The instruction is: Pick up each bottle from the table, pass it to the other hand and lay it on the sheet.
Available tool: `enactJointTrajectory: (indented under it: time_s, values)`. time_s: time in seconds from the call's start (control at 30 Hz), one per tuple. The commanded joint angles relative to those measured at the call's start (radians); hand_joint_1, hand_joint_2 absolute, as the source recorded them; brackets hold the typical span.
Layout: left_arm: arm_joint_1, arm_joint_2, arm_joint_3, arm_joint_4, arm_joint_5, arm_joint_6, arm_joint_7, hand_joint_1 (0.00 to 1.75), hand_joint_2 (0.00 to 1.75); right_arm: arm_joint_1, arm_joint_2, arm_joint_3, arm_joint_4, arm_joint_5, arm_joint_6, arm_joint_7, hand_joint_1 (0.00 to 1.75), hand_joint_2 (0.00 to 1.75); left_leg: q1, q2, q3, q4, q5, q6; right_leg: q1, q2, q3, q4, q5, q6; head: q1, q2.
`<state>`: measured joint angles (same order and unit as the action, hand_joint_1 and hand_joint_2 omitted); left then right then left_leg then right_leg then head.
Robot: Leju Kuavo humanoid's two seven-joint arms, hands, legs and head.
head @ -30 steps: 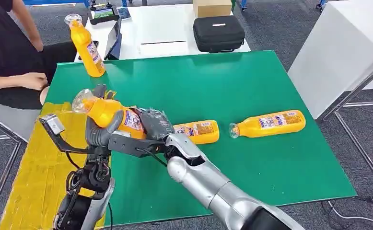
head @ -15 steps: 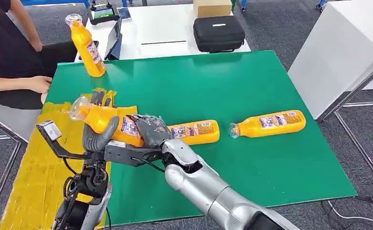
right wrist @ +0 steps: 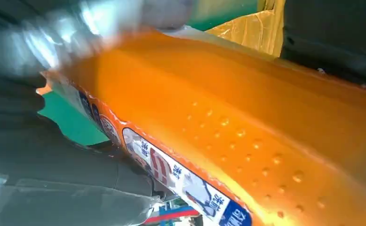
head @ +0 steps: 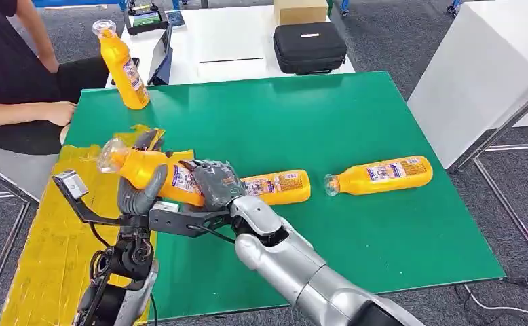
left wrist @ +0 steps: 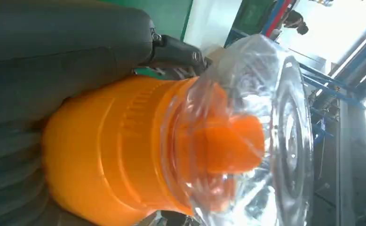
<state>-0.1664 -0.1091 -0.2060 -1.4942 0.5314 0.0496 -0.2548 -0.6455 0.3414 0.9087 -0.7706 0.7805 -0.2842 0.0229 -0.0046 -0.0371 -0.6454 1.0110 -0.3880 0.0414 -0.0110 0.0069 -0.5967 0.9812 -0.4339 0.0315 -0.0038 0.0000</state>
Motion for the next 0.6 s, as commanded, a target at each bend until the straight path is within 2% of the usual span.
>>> enactJointTrajectory:
  time_s: [0.03,0.5,0.53,0.57,0.6]
  values:
    - [-0.127,-0.008,-0.048,0.084,0.001,-0.011,0.013,1.75,1.75,0.033,-0.006,0.025,0.009,0.019,0.041,-0.050,1.75,1.75,0.001,-0.003,0.001,0.000,0.000,-0.002,0.002,-0.005,0.003,-0.001,-0.001,-0.001,0.000,0.000]
    - [-0.124,-0.005,-0.040,0.084,0.013,-0.018,-0.006,1.75,1.75,0.012,0.006,-0.039,0.077,0.032,0.021,-0.045,1.75,1.75,0.002,-0.001,0.003,0.000,0.000,-0.002,0.002,-0.004,0.005,-0.001,-0.001,-0.001,0.000,0.000]
    - [-0.125,-0.004,-0.032,0.076,0.013,-0.014,-0.014,1.75,1.75,0.011,0.005,-0.049,0.081,0.027,0.025,-0.046,1.29,1.75,0.001,0.000,0.002,0.000,0.000,-0.002,0.002,-0.003,0.004,-0.001,-0.001,-0.001,0.000,0.000]
    - [-0.125,0.001,-0.024,0.066,0.010,-0.010,-0.019,1.75,1.75,0.016,0.001,-0.067,0.074,0.010,0.030,-0.068,1.29,1.75,0.001,0.000,0.001,0.000,0.000,-0.001,0.001,-0.003,0.003,-0.001,-0.001,-0.001,0.000,0.000]
    - [-0.126,0.003,-0.020,0.063,0.004,-0.006,-0.025,1.75,1.75,0.011,-0.004,-0.064,0.076,0.016,0.032,-0.069,0.00,0.00,0.001,-0.001,0.002,0.000,0.000,-0.002,0.002,-0.003,0.004,-0.001,-0.001,-0.001,0.000,0.000]
